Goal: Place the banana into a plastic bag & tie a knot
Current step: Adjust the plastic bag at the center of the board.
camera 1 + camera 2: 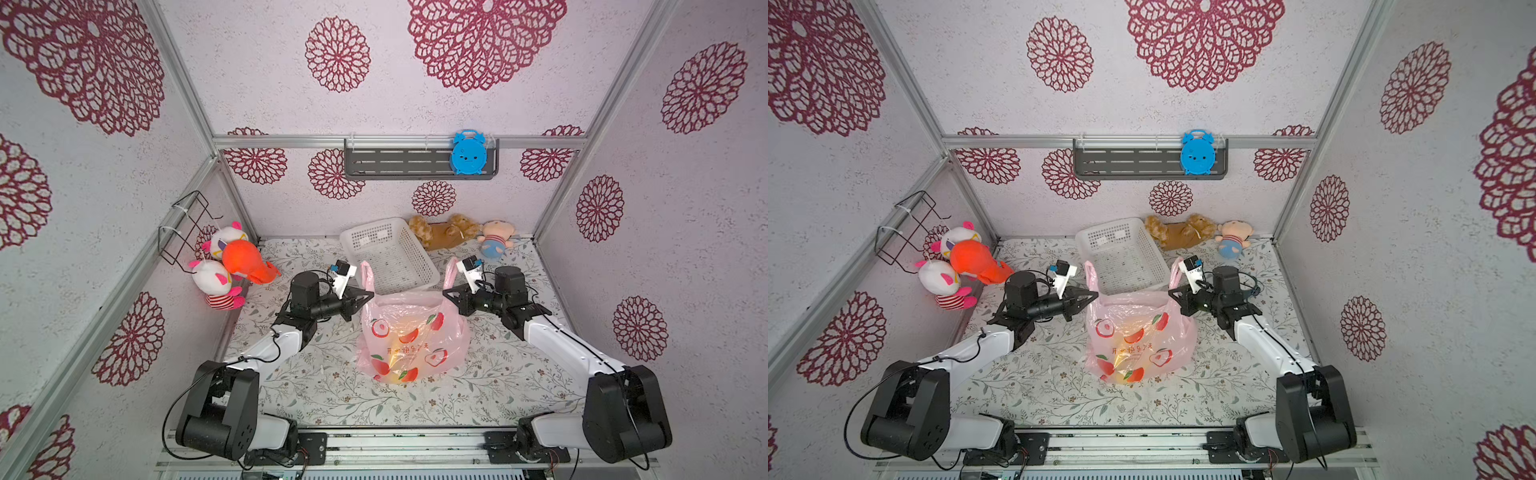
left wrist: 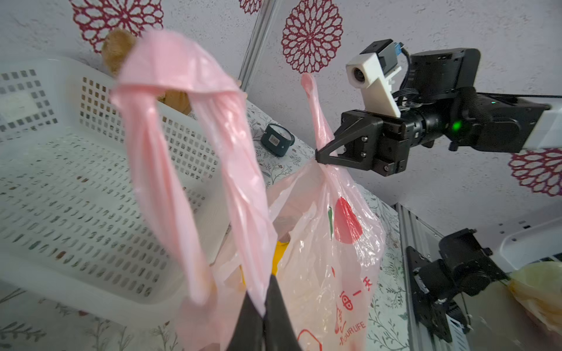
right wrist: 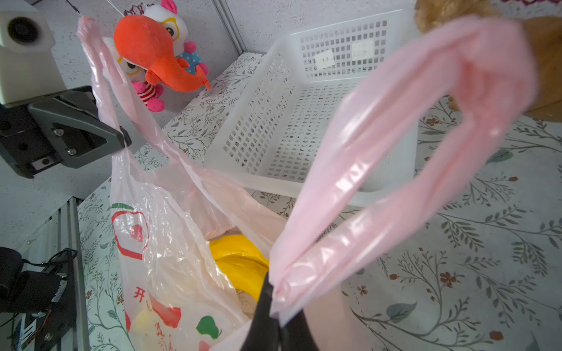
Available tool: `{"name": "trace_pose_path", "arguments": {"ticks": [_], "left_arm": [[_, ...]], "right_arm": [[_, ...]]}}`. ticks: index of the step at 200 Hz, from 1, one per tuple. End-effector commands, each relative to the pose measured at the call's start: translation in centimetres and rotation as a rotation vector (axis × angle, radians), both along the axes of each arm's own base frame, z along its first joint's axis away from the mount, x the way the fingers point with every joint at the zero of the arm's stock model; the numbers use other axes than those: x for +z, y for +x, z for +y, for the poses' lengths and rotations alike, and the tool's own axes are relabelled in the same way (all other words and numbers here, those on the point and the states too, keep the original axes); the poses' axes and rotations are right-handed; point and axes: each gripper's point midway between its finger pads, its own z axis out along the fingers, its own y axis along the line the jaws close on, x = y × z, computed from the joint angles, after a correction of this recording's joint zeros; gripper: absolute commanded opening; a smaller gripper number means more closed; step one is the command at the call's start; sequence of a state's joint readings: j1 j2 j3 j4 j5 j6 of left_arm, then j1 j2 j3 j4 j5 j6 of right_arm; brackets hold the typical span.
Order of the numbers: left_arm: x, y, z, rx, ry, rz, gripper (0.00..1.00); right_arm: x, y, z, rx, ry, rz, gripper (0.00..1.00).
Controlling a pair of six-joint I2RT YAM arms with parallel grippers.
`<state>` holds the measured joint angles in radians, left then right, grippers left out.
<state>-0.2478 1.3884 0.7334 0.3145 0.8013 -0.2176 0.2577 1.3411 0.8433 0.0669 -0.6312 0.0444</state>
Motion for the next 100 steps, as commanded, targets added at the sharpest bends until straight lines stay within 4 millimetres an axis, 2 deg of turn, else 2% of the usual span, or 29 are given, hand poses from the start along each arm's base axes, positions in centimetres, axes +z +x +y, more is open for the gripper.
{"name": "trace_pose_path", "arguments": {"ticks": [1, 31, 50, 75, 85, 100], "left_arm": [[1.6, 0.6, 0.5, 0.113, 0.095, -0.016, 0.0], [4.1, 0.7, -0.1, 0.172, 0.238, 0.054, 0.0], [5.2, 0.0, -0.5, 0.201, 0.351, 0.079, 0.0], [7.6, -1.7, -1.3, 0.186, 0.409, 0.092, 0.0], [7.7, -2.4, -1.5, 0.169, 0.446, 0.105, 0.0], [6.4, -3.3, -1.8, 0.122, 0.501, 0.162, 0.0]], "right_arm": [[2.5, 0.6, 0.0, -0.02, -0.009, -0.062, 0.0], [4.1, 1.2, -1.0, -0.107, -0.136, -0.142, 0.0], [5.3, 1.0, -1.3, -0.126, -0.239, -0.183, 0.0], [7.1, 0.0, -1.0, -0.125, -0.395, -0.322, 0.0], [7.3, -0.5, -0.8, -0.106, -0.438, -0.35, 0.0], [6.2, -1.4, 0.0, -0.038, -0.485, -0.372, 0.0]]}}
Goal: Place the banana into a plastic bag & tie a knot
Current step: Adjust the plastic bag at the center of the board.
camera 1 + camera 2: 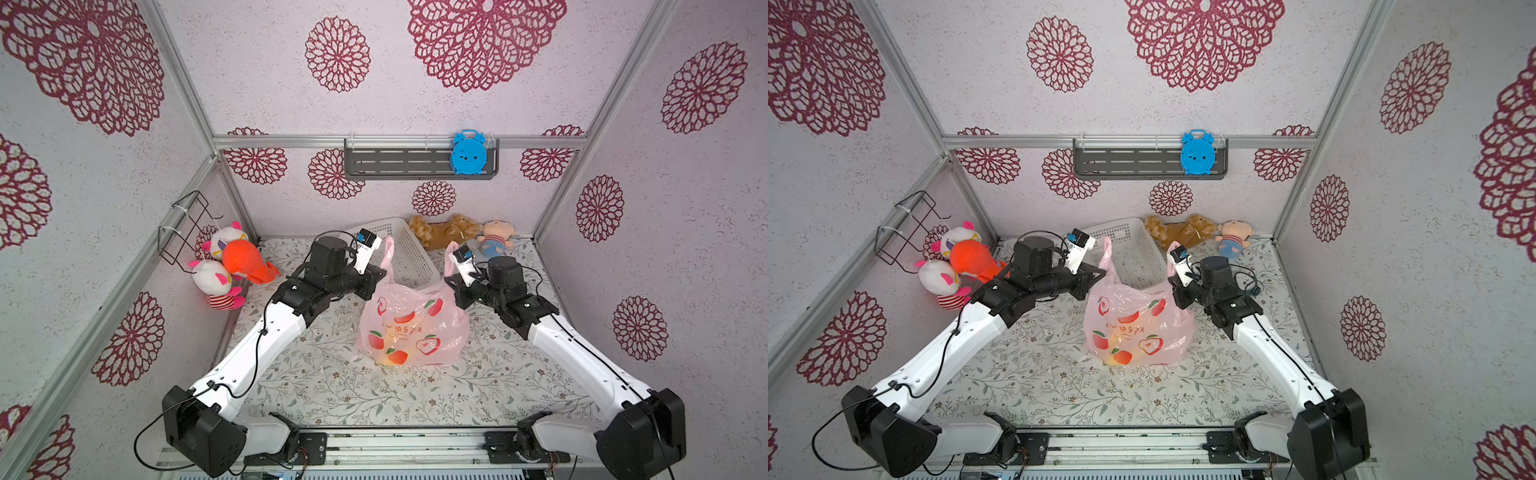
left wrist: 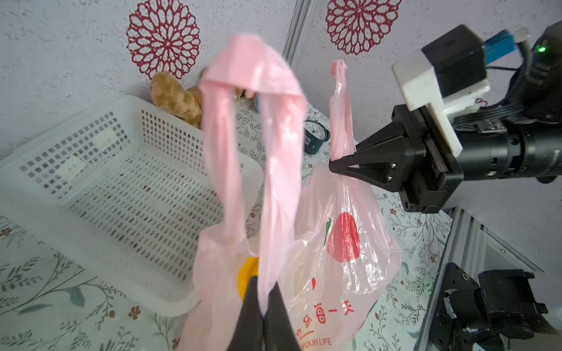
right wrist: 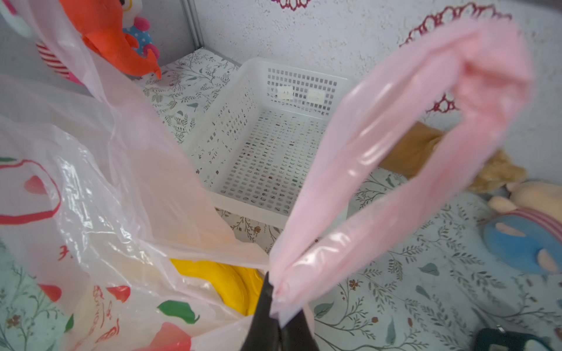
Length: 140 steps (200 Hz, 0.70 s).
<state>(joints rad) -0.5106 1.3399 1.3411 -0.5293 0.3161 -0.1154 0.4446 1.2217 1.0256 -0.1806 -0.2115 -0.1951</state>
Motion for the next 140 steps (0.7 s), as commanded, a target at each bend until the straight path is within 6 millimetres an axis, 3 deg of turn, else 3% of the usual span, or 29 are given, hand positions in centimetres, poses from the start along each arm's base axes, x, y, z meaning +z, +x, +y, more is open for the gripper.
{"name": "trace_pose_path", "arguments": {"ticks": [1, 28, 55, 96, 123, 140], "left_arm": [[-4.2, -2.1, 1.4, -0.002, 0.184, 0.165, 0.0], [-8.0, -3.9, 0.2, -0.12, 0.262, 0.306, 0.0], [-10.1, -3.8, -0.4, -0.172, 0.306, 0.353, 0.0], [-7.6, -3.6, -2.9, -0.253, 0.223, 0.272, 0.0], [-6.9, -3.6, -2.1, -0.214, 0.227, 0.234, 0.35], [-6.2, -3.5, -1.1, -0.156, 0.229, 0.177, 0.49]], "right_arm": [[-0.2, -0.9, -0.6, 0.026, -0.176, -0.082, 0.0], [-4.1, -2.1, 0.8, 0.108, -0.239, -0.091, 0.0], [-5.4, -3.3, 1.8, 0.146, -0.207, -0.13, 0.0], [-5.7, -4.8, 2.8, 0.212, -0.18, -0.151, 0.0], [-5.1, -4.6, 2.7, 0.202, -0.175, -0.158, 0.0], [-4.5, -4.3, 2.3, 0.173, -0.166, -0.168, 0.0]]}}
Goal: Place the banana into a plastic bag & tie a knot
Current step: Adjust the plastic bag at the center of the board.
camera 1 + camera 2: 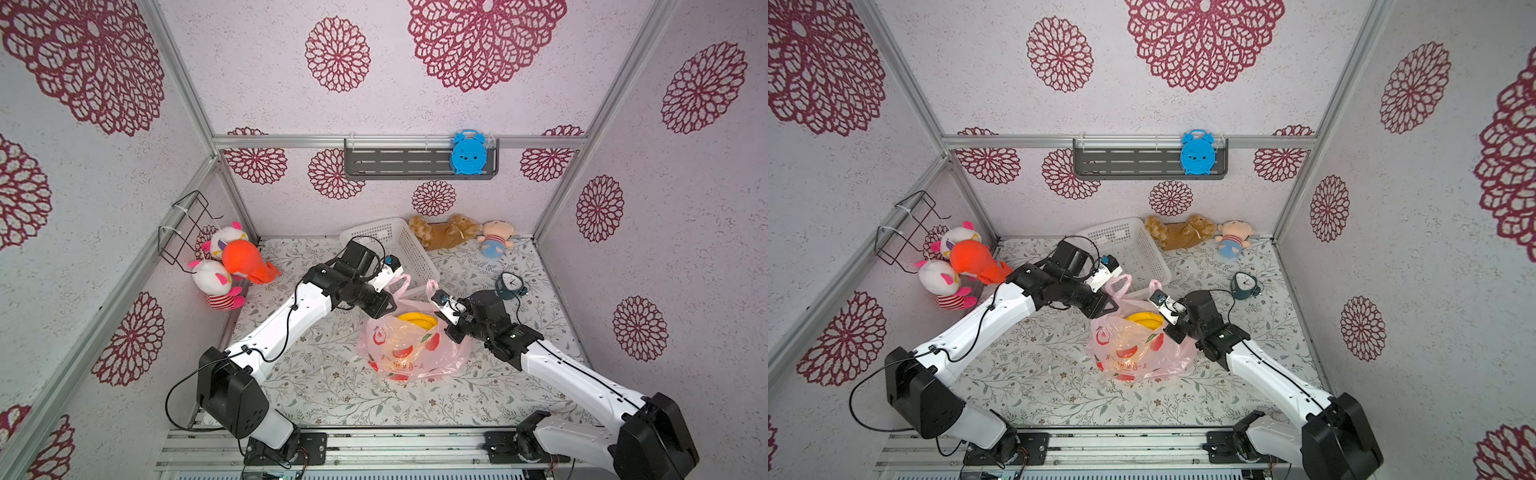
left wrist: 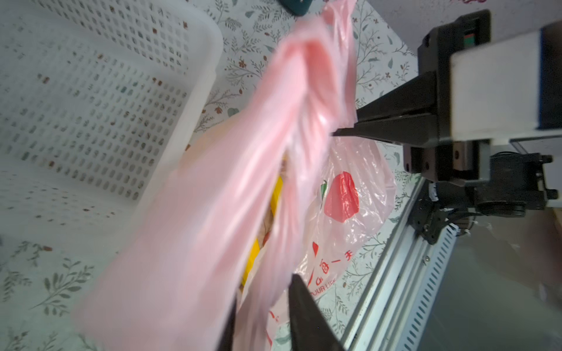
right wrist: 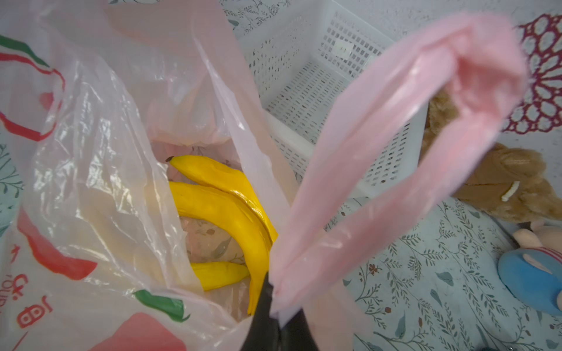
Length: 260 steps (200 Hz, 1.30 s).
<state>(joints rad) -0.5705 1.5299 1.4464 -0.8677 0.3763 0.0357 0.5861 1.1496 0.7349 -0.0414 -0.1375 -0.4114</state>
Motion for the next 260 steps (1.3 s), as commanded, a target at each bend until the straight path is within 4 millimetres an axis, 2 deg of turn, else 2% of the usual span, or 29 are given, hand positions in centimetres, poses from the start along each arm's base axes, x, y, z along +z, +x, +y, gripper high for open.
{"name": "trace_pose_path", "arguments": {"ticks": [1, 36, 59, 61, 64, 75, 94, 120, 146, 176, 211, 227, 260], "left_arm": [[2.3, -0.2, 0.9, 0.038, -0.022, -0.114, 0.5], [4.4, 0.3, 4.1, 0.219, -0.048, -0.296, 0.69], [5.4, 0.3, 6.1, 0.355, -0.125, -0.395, 0.84], [5.3, 0.3, 6.3, 0.365, -0.128, -0.397, 0.86], [5.4, 0.4, 6.5, 0.384, -0.14, -0.407, 0.99], [5.5, 0.7, 7.8, 0.481, -0.168, -0.443, 0.97], [4.3, 0.8, 9.0, 0.547, -0.183, -0.475, 0.97], [2.0, 0.8, 8.8, 0.487, -0.193, -0.503, 0.97], [0.7, 1.6, 8.3, 0.381, -0.25, -0.474, 0.97], [1.1, 1.1, 6.7, 0.219, -0.32, -0.482, 0.97], [2.9, 0.7, 7.1, 0.123, -0.421, -0.503, 0.97], [3.2, 1.3, 7.6, 0.11, -0.424, -0.514, 0.97], [2.6, 3.2, 8.1, 0.087, -0.399, -0.493, 0.97]], "right_arm": [[3.6, 0.6, 0.3, 0.0, 0.058, -0.092, 0.0], [6.2, 1.3, -0.7, -0.037, 0.175, -0.129, 0.0], [7.1, 2.2, -1.5, -0.062, 0.232, -0.131, 0.0], [7.1, 2.2, -1.6, -0.064, 0.236, -0.131, 0.0], [7.2, 2.3, -1.8, -0.068, 0.24, -0.131, 0.0], [7.5, 2.8, -2.3, -0.085, 0.264, -0.133, 0.0], [8.1, 3.3, -2.7, -0.08, 0.302, -0.127, 0.0], [7.7, 3.7, -2.8, -0.074, 0.3, -0.1, 0.0], [7.6, 3.7, -2.9, -0.07, 0.308, -0.081, 0.0], [7.2, 3.7, -2.9, -0.065, 0.304, -0.053, 0.0], [6.9, 3.8, -2.8, -0.061, 0.302, -0.036, 0.0], [6.8, 3.8, -2.7, -0.057, 0.304, -0.026, 0.0], [6.4, 3.8, -2.5, -0.051, 0.304, -0.005, 0.0]]}}
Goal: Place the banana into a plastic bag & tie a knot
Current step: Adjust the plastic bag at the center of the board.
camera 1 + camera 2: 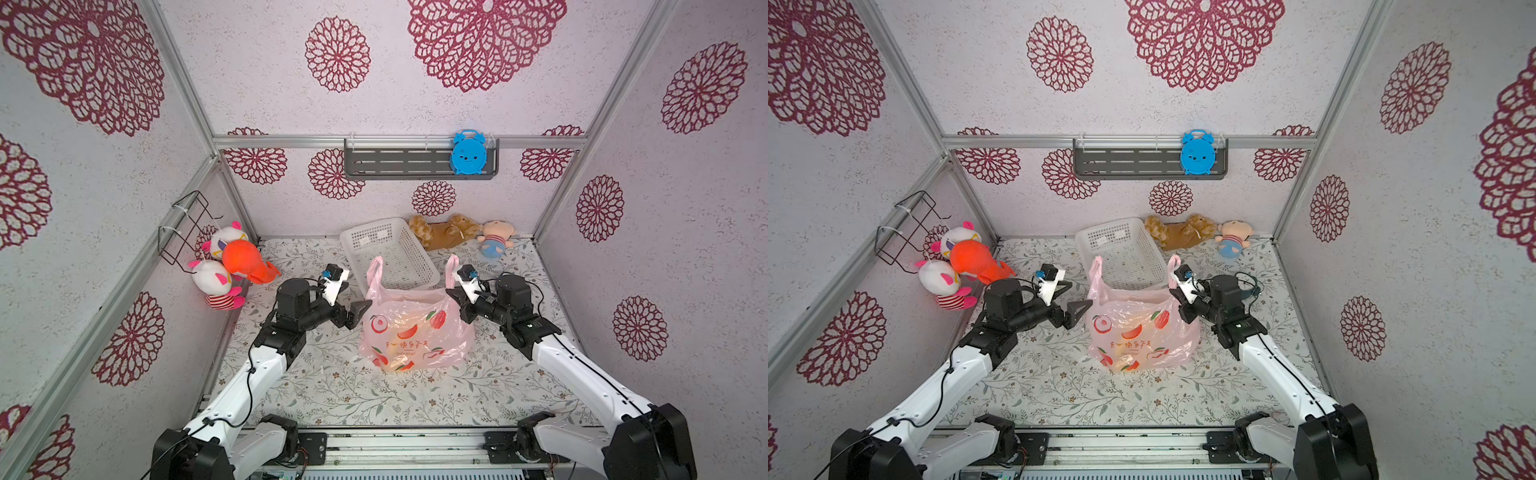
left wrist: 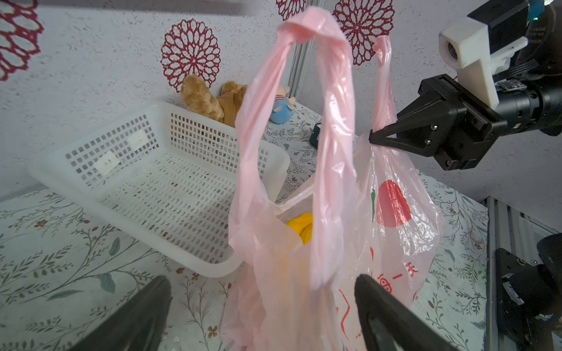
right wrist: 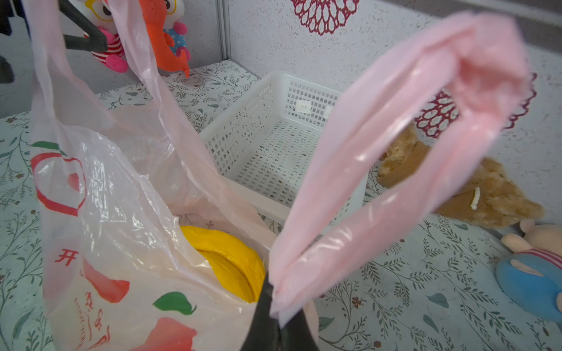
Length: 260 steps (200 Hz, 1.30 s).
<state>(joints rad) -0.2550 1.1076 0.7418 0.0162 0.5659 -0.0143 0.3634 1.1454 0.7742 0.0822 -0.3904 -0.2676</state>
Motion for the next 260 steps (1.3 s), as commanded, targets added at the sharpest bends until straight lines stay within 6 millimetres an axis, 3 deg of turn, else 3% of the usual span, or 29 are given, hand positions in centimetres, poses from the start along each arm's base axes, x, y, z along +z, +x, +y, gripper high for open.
{"name": "trace_pose_path", "arguments": {"ticks": [1, 55, 123, 189, 260], "left_arm": [[0.9, 0.7, -0.5, -0.09, -0.004, -0.044, 0.97], [2.4, 2.4, -1.1, -0.234, -0.081, -0.029, 0.97], [3.2, 2.9, -2.8, -0.388, -0.128, -0.029, 0.97], [3.6, -0.3, -4.5, -0.553, -0.164, -0.014, 0.97], [1.0, 0.6, -5.5, -0.531, -0.134, 0.047, 0.99]], "right_arm": [[1.4, 0.2, 0.3, 0.012, 0.032, -0.005, 0.0], [0.9, 0.3, 0.6, 0.025, 0.031, 0.027, 0.0], [0.7, 0.5, 0.9, 0.035, 0.032, 0.047, 0.0], [0.5, 0.6, 1.0, 0.041, 0.032, 0.063, 0.0], [1.2, 0.4, 1.1, 0.048, 0.044, 0.061, 0.0]]}}
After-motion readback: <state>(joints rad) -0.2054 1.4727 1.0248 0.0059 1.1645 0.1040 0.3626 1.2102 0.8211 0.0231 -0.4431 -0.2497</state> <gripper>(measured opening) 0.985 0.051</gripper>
